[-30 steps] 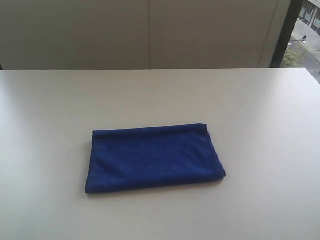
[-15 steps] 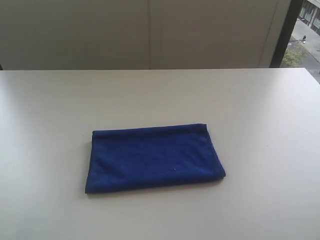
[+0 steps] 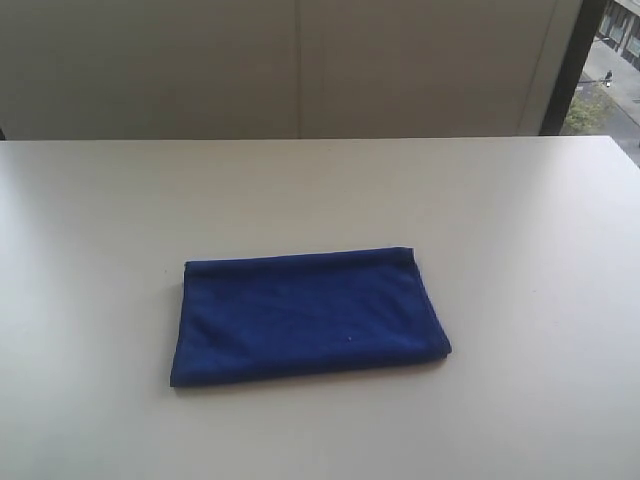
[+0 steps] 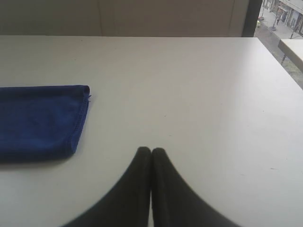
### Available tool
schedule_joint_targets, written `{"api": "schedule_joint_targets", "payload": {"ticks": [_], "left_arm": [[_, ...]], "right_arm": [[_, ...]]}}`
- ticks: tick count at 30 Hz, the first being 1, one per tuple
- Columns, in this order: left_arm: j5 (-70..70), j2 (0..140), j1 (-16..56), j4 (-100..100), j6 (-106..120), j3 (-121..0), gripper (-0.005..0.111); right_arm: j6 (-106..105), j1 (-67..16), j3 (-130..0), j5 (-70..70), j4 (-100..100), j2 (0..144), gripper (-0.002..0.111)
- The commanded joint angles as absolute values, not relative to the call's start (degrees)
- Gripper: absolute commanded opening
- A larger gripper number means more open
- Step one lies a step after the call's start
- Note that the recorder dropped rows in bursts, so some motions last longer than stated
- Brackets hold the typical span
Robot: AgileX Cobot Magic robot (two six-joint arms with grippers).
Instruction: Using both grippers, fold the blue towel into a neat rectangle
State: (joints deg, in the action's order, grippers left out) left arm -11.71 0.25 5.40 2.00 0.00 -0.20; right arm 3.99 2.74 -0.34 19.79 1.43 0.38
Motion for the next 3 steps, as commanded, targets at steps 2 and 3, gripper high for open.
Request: {"api": "schedule_joint_targets", "payload": {"ticks": [2, 3], "left_arm": [[-11.61, 0.0, 5.25, 2.05, 0.0, 0.0, 0.0], [-11.61, 0.0, 5.25, 2.05, 0.0, 0.0, 0.0]], "right_arm": [[4.27, 2.43, 0.0, 19.17, 1.69, 0.0, 0.0], [4.27, 2.43, 0.0, 19.17, 1.69, 0.0, 0.0]]}}
